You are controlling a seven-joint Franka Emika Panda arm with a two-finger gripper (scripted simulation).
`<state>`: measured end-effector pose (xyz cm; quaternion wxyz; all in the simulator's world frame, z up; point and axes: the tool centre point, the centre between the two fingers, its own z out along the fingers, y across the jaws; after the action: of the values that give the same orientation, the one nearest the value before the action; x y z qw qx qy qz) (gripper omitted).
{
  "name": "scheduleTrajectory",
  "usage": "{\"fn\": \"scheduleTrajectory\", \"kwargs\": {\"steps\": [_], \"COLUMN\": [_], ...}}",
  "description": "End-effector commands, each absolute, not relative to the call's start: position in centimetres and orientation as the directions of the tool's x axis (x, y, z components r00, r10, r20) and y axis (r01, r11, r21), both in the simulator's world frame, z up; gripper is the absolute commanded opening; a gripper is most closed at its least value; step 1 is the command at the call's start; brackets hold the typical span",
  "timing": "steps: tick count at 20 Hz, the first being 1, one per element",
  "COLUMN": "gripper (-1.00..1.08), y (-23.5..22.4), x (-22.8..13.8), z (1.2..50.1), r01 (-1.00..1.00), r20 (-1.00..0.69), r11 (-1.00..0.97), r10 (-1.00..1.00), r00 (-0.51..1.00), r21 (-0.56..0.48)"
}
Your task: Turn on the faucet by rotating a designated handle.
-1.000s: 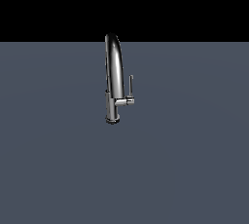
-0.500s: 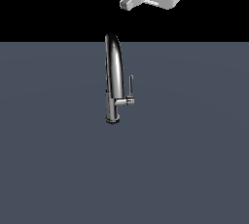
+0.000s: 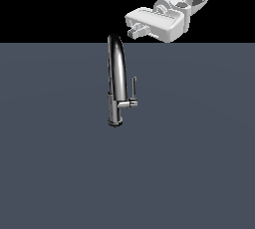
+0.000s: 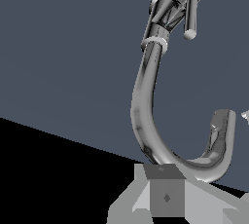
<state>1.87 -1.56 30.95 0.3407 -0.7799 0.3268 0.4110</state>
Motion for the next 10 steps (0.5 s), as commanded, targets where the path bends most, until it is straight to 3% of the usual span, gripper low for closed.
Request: {"fn": "scheduleTrajectory", "kwargs": {"steps": [1,10], "gripper": [-1.0,-1.0], "y": [-1.8,-2.2], "x": [2.7,4.8], "z": [29.1,21.9], "r01": [-0.828,-0.937], "r20": [-0.897,-0.979], "r11": [-0.506,-0.325], "r10": [-0.21,-0.107], "r00": [0.39,0.172], "r21": [-0.242,-0.129]}}
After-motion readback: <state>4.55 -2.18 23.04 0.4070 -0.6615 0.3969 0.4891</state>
